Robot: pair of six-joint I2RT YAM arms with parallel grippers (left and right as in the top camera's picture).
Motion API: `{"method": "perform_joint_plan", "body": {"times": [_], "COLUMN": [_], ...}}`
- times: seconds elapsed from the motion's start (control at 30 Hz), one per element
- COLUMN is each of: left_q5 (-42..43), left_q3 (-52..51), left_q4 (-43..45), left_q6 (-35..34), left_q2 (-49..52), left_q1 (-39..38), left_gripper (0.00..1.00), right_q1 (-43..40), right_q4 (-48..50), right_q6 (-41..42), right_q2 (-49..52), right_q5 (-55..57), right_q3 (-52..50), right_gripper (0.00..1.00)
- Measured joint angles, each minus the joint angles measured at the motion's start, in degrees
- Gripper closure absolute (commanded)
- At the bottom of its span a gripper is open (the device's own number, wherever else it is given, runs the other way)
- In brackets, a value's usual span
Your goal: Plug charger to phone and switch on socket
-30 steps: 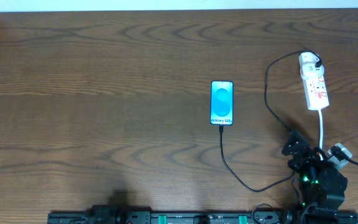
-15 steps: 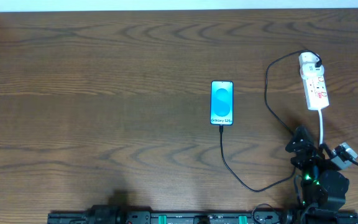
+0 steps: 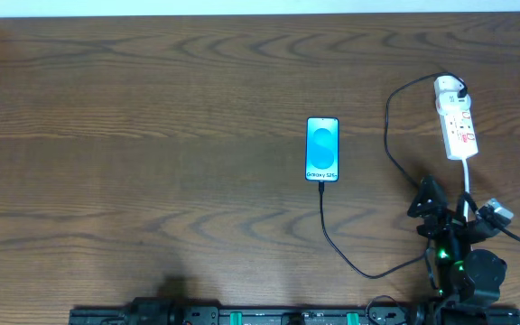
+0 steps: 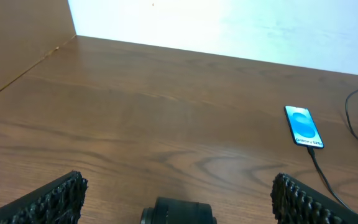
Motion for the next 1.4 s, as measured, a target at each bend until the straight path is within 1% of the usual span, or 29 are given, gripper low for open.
{"method": "perform_joint_plan", "body": {"times": [0.53, 1.4], "left_q5": [0.00, 0.00], "left_q3": [-0.02, -0.02], "left_q4": [0.00, 0.00], "left_q6": [0.00, 0.00], "left_q2": [0.00, 0.00], "left_q1": [0.00, 0.00], "left_gripper": [0.05, 0.05], "right_q1": [0.00, 0.00], "right_q4": [1.38, 1.38], "right_q6": [-1.18, -1.31], "right_q2": [0.00, 0.00], "right_q5": [-4.28, -4.61], "right_q3": [-0.24, -0.26], "right_gripper": [0.01, 0.01]}}
